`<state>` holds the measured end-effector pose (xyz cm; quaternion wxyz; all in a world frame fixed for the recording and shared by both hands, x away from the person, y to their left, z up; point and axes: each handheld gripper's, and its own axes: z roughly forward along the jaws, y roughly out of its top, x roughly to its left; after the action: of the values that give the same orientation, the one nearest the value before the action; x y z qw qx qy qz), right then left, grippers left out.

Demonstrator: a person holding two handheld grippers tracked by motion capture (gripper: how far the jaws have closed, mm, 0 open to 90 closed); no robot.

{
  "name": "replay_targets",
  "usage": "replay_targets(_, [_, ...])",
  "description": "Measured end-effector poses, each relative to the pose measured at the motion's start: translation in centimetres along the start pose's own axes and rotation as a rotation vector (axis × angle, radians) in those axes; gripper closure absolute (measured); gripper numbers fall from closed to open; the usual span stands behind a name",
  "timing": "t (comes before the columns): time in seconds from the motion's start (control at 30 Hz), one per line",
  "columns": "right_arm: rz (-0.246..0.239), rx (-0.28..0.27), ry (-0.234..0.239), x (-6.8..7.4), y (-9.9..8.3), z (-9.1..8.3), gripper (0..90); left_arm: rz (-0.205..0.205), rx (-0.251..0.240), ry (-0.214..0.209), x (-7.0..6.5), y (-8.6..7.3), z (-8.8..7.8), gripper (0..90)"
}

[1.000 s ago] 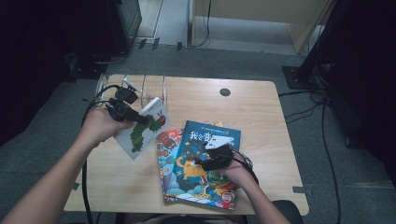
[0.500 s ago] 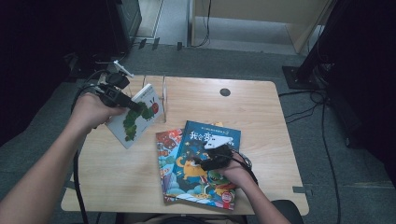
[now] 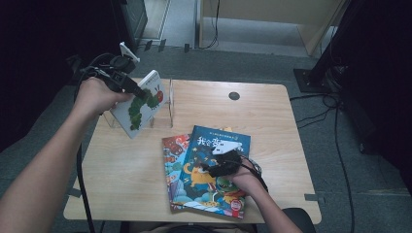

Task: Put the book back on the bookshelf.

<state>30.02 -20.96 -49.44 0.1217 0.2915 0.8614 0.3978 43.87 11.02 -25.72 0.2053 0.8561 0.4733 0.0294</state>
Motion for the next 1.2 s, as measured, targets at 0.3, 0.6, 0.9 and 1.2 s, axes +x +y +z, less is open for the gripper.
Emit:
replay_targets(0.3, [-0.001,0.0,-0.001,0.0,0.0,0.0,28.8,-0.026,0.017,0.046,0.0,2.4,0.9,77.8])
replay_targets(0.6, [-0.002,0.0,-0.002,0.0,0.0,0.0,28.8,-0.115,0.011,0.078,0.8,3.2,2.4,77.8])
replay_targets(0.9, [-0.004,0.001,0.003,0.0,0.0,0.0,28.6,-0.21,0.014,0.094,1.3,3.9,4.2,77.8])
replay_targets(1.2, [-0.004,0.001,0.003,-0.1,0.0,0.0,28.6,-0.256,0.007,0.091,1.5,4.6,5.9,77.9])
